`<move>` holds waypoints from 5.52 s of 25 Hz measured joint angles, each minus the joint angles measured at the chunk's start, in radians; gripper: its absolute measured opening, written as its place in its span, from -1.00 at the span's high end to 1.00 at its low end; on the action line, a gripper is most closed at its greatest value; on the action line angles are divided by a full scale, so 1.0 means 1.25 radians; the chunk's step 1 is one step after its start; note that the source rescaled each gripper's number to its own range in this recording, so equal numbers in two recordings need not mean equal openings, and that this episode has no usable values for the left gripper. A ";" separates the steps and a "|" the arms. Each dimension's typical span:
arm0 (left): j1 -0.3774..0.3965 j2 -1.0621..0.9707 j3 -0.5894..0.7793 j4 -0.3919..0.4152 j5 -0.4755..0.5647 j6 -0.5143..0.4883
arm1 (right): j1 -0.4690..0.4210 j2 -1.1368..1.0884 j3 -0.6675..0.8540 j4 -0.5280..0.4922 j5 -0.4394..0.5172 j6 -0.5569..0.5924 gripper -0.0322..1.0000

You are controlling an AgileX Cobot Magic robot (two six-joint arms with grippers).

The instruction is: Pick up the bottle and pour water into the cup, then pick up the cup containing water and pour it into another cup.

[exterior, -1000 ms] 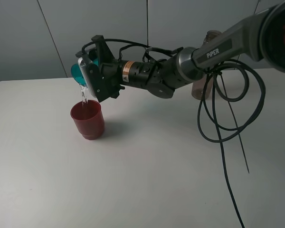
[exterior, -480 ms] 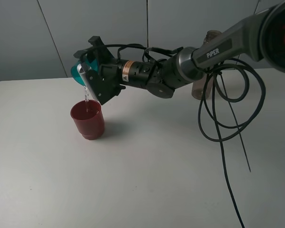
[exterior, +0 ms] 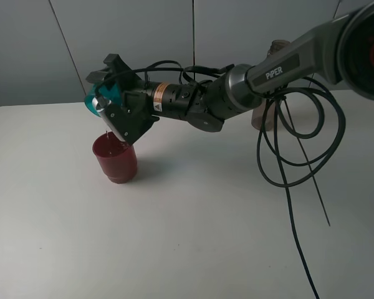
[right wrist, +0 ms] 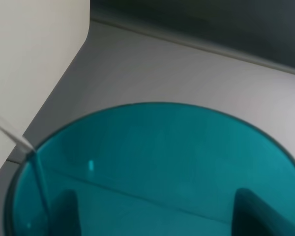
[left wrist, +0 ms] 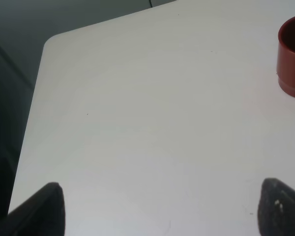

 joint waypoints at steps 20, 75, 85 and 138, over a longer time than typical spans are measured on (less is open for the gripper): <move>0.000 0.000 0.000 0.000 0.000 0.000 | 0.007 -0.008 0.003 0.216 0.030 0.491 0.87; 0.000 0.000 0.000 0.000 0.000 0.000 | -0.127 0.147 0.029 0.328 0.041 1.222 0.42; 0.000 0.000 0.000 0.000 0.000 0.000 | -0.127 0.112 0.029 0.328 0.177 1.222 -0.97; 0.000 0.000 0.000 0.000 0.000 0.000 | -0.127 -1.588 0.627 0.533 1.510 1.060 -0.99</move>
